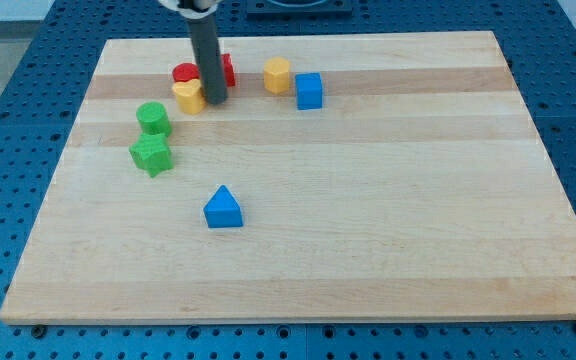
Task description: Move the red star diagonal to the yellow hexagon
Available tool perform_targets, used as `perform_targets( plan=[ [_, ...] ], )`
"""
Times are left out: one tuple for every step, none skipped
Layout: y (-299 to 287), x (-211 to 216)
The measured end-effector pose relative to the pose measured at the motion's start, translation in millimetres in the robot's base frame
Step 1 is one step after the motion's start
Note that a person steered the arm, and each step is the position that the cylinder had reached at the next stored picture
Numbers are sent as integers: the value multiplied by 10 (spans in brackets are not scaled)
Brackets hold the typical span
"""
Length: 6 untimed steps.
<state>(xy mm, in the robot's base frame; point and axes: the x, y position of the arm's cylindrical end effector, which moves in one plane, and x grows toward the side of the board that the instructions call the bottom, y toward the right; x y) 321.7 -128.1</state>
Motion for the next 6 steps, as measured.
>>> perform_targets(
  plan=[
    [-144, -70],
    [-132, -361],
    [-128, -367],
    [104, -316],
    [199, -316],
    [289, -437]
  ],
)
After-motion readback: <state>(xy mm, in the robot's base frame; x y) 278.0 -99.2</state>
